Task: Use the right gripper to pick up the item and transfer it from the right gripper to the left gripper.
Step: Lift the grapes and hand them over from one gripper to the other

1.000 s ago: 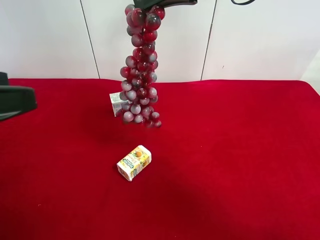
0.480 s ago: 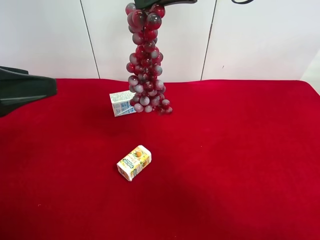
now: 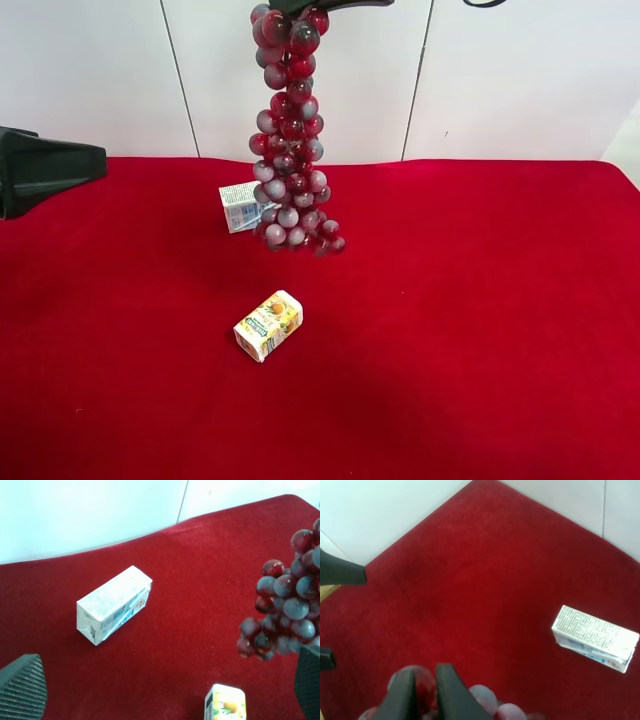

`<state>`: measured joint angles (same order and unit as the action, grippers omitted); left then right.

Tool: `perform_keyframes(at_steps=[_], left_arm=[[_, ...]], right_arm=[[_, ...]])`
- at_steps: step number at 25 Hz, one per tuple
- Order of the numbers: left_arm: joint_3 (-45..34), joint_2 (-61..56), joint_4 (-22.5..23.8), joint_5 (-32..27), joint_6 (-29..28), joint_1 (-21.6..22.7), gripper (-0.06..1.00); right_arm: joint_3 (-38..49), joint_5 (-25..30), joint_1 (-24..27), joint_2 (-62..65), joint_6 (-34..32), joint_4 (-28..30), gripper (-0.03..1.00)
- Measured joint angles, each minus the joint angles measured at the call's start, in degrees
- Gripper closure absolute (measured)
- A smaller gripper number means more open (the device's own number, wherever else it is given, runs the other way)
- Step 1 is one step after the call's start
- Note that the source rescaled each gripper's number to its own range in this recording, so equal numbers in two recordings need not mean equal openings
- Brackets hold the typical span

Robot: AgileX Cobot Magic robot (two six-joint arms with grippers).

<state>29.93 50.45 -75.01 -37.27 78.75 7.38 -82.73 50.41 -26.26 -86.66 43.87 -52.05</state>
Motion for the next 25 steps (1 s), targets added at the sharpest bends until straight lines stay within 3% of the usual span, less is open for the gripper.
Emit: perform_keyframes(at_steps=[5, 9, 16, 19, 25], left_arm=[[0.0, 0.0, -0.5, -0.3, 0.3, 0.0, -0.05], [0.0, 0.0, -2.9, -4.4, 0.2, 0.0, -0.05], [0.0, 0.0, -1.6, -7.3, -0.1, -1.2, -0.05], [0.0, 0.0, 1.4, -3.7, -0.6, -5.8, -0.05], [0.0, 0.6, 13.6, 9.1, -8.5, -20.4, -0.05]], right_arm=[[0.0, 0.0, 0.0, 0.0, 0.0, 0.0, 0.97], [0.0, 0.0, 0.0, 0.0, 0.0, 0.0, 0.97], [0.0, 0.0, 0.0, 0.0, 0.5, 0.0, 0.97], [0.0, 0.0, 0.0, 0.0, 0.5, 0.2, 0.97], [0.0, 0.0, 0.0, 0.0, 0.6, 0.7, 0.97]])
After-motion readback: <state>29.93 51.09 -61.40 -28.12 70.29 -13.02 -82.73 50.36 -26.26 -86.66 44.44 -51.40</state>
